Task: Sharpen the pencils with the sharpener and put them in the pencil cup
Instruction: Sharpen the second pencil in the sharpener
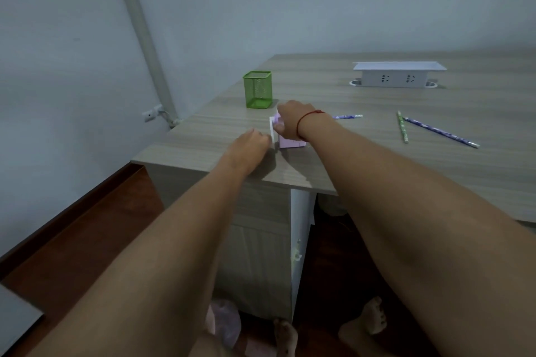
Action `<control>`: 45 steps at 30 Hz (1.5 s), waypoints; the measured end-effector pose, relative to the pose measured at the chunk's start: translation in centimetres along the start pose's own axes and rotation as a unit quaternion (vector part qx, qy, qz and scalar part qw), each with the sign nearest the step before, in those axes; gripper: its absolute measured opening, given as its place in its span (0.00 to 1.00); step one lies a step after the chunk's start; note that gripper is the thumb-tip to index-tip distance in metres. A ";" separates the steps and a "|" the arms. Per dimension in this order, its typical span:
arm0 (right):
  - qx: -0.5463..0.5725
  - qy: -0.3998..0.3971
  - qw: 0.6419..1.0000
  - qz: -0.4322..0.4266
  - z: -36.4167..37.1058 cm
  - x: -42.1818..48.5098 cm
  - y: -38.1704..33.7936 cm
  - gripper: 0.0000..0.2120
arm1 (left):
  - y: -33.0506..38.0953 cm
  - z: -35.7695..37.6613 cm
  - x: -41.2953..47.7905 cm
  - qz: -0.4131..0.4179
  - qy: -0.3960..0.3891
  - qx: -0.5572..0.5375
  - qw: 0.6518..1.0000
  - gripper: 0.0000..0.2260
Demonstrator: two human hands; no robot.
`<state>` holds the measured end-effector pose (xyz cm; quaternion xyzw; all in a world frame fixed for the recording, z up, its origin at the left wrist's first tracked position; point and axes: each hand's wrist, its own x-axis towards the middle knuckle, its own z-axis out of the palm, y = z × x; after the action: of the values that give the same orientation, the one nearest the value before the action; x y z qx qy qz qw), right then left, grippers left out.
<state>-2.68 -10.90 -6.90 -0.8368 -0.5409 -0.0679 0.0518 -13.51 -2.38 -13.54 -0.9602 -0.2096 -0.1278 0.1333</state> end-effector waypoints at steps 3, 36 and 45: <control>0.000 0.009 1.000 -0.012 0.1 -0.2 0.1 0.20 | -0.3 -0.1 0.9 0.010 -0.025 -0.005 1.000 0.10; 0.004 0.010 0.999 0.051 0.9 0.7 -0.6 0.21 | -2.4 -5.2 2.4 0.046 0.125 -0.005 0.991 0.09; -0.011 0.018 0.999 0.043 0.8 0.6 -0.6 0.22 | -1.7 -3.4 0.5 0.038 0.130 -0.045 0.990 0.11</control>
<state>-2.93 -9.97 -7.63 -0.8585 -0.5025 -0.0866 0.0555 -14.41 -1.75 -9.91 -0.9476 -0.1483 -0.2561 0.1206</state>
